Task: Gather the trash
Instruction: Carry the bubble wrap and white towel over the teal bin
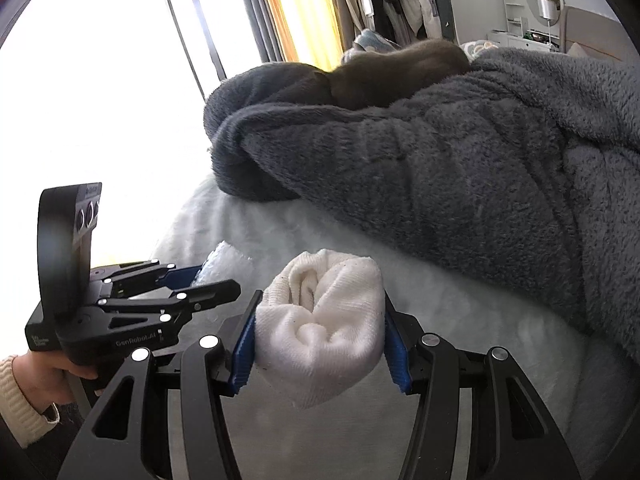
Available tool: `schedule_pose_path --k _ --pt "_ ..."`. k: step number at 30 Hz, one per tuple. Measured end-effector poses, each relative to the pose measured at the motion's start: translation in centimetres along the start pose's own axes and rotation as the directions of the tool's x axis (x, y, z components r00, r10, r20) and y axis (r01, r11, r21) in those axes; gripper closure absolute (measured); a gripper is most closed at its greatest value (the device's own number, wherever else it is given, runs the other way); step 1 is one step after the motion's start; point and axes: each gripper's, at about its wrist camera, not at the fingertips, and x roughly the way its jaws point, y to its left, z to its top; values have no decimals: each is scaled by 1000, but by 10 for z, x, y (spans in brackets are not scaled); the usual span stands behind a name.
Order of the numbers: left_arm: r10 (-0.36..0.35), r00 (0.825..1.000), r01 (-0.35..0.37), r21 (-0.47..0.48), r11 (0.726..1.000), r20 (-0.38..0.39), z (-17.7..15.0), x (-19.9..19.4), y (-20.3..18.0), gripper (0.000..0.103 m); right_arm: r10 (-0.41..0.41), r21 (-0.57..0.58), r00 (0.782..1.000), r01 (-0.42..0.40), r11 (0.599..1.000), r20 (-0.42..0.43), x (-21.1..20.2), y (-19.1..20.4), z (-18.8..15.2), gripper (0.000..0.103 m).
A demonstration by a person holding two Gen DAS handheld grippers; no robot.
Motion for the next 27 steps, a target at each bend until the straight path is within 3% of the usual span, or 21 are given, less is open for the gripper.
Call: schedule_pose_path --k 16,27 --pt "72 997 -70 -36 997 42 -37 -81 48 66 59 -18 998 -58 998 23 0 79 -12 48" --pt "154 988 -152 -79 985 17 -62 -112 92 66 106 -51 994 -104 993 36 12 128 -13 48"
